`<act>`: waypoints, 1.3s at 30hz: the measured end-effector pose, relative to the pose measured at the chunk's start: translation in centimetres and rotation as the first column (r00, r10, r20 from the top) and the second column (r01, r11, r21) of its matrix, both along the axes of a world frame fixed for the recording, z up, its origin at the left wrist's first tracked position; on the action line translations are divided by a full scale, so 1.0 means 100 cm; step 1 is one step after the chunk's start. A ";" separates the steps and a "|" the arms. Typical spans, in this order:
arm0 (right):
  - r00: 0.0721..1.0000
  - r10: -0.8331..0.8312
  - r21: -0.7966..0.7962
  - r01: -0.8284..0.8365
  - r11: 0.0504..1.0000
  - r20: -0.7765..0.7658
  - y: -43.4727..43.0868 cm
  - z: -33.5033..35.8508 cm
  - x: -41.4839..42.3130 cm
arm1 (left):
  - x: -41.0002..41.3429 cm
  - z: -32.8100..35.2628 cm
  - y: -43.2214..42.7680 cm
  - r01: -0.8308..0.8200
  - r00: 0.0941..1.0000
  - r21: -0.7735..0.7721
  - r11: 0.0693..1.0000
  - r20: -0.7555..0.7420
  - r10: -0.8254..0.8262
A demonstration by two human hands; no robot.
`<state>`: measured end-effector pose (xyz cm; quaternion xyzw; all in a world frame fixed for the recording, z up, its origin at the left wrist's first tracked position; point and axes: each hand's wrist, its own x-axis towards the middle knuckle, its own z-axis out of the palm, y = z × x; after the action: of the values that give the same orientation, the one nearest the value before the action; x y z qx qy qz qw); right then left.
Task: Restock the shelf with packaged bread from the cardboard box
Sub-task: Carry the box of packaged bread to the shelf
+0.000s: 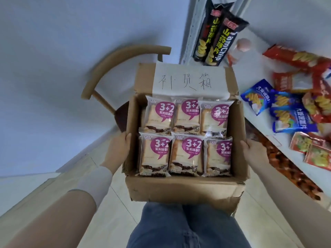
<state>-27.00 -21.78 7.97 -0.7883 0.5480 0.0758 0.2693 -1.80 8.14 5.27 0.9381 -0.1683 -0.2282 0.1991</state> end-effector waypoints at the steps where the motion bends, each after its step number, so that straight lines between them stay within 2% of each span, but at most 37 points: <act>1: 0.998 -0.057 -0.004 0.057 0.998 0.010 0.006 0.005 -0.020 | -0.005 0.006 -0.007 0.045 0.999 -0.001 0.999 0.005 -0.045; 5: 0.958 -0.282 0.011 0.282 0.959 0.060 0.023 0.016 -0.108 | -0.039 0.025 -0.048 0.254 0.967 -0.015 0.967 0.005 -0.254; 9: 0.848 -0.517 0.042 0.516 0.855 0.116 0.044 0.023 -0.207 | -0.097 0.047 -0.099 0.452 0.892 -0.057 0.890 0.007 -0.452; 17: 0.602 -0.787 0.043 0.790 0.612 0.138 0.095 0.039 -0.431 | -0.287 0.059 -0.202 0.765 0.643 -0.021 0.643 -0.018 -0.766; 23: 0.346 -0.926 0.062 0.932 0.358 0.149 0.132 0.043 -0.574 | -0.447 0.056 -0.288 0.915 0.403 0.020 0.403 0.000 -0.915; 29: 0.035 -0.987 0.069 0.997 0.046 0.158 0.156 0.035 -0.694 | -0.614 0.049 -0.373 0.998 0.062 0.005 0.063 0.080 -0.995; 33: -0.173 -0.973 0.078 0.984 -0.162 0.151 0.160 0.023 -0.757 | -0.719 0.040 -0.426 0.988 -0.144 -0.049 -0.148 0.077 -0.987; 39: -0.507 -0.851 0.092 0.862 -0.499 0.132 0.154 0.011 -0.826 | -0.879 0.030 -0.492 0.920 -0.383 -0.077 -0.385 0.035 -0.923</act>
<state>-109.64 -6.43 9.05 0.0689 0.9362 -0.2720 0.2117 -89.73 -41.11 8.24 0.3676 -0.8769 -0.3068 -0.0419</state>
